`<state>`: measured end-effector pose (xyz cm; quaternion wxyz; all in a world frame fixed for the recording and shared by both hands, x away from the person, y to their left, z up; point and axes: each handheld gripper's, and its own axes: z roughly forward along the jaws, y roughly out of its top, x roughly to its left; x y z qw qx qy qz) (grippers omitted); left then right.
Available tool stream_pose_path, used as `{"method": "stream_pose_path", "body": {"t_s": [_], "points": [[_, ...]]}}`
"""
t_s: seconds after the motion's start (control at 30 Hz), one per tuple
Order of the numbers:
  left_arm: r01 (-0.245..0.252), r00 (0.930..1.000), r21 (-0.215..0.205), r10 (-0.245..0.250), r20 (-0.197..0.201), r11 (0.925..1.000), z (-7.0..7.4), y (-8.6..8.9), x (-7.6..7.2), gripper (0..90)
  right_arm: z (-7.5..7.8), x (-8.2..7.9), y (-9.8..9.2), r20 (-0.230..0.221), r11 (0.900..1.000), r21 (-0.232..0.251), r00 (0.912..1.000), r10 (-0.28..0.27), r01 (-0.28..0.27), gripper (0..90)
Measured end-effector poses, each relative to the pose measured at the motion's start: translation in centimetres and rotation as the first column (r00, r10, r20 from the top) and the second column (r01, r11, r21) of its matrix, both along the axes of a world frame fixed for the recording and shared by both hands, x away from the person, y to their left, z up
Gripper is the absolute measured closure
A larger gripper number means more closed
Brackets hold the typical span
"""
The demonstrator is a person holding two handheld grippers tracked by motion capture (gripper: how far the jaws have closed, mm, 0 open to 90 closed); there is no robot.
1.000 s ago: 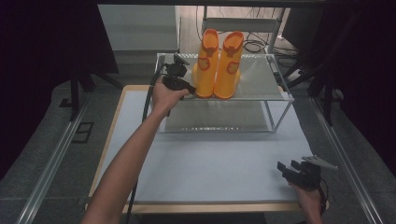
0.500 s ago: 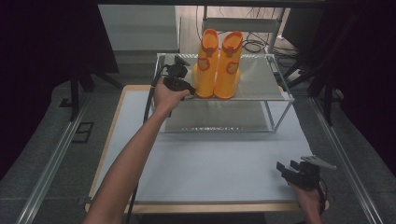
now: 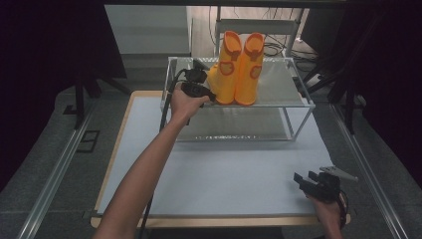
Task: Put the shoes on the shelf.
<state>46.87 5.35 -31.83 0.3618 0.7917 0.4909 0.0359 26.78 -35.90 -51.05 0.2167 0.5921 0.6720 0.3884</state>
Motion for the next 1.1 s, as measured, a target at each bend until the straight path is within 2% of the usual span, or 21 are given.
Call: {"method": "stream_pose_path", "body": {"t_s": [0.17,0.2,0.43,0.6,0.63,0.77,0.83,1.1], "points": [[0.011,0.9998,0.001,-0.011,0.014,0.9999,-0.1,0.2,-0.1,90.0,-0.1,0.0,0.0,-0.002,1.0,0.004,1.0,-0.004,0.004,36.2],[0.015,0.9997,-0.002,-0.015,0.022,0.9999,0.0,0.5,-0.1,85.6,-0.1,0.0,-0.1,-0.001,1.0,0.001,1.0,-0.002,0.002,36.2],[0.032,0.9983,-0.027,-0.031,0.049,0.9991,1.0,2.2,-0.9,81.0,-0.1,0.0,-0.2,0.001,1.0,-0.001,1.0,-0.004,0.004,36.2],[0.057,0.9966,-0.04,-0.055,0.061,0.9975,1.4,3.4,-2.1,76.8,-0.1,0.0,-0.3,0.0,1.0,-0.005,1.0,-0.005,0.005,36.2],[0.079,0.9948,-0.038,-0.076,0.068,0.9962,1.5,3.8,-2.6,75.5,-0.1,0.0,-0.3,0.001,1.0,-0.005,1.0,-0.006,0.006,36.2],[0.11,0.9911,-0.052,-0.106,0.08,0.9926,1.6,4.9,-3.8,71.7,-0.2,0.0,-0.2,-0.006,1.0,-0.007,1.0,-0.005,0.005,36.2],[0.111,0.9906,-0.054,-0.106,0.086,0.9923,1.7,5.0,-4.0,71.0,-0.2,0.0,-0.2,-0.005,1.0,-0.009,1.0,-0.004,0.004,36.2],[0.175,0.9791,-0.067,-0.167,0.116,0.9822,1.4,6.1,-6.6,67.8,-0.2,0.1,-0.3,-0.007,1.0,-0.012,0.9999,-0.008,0.007,36.3]]}}
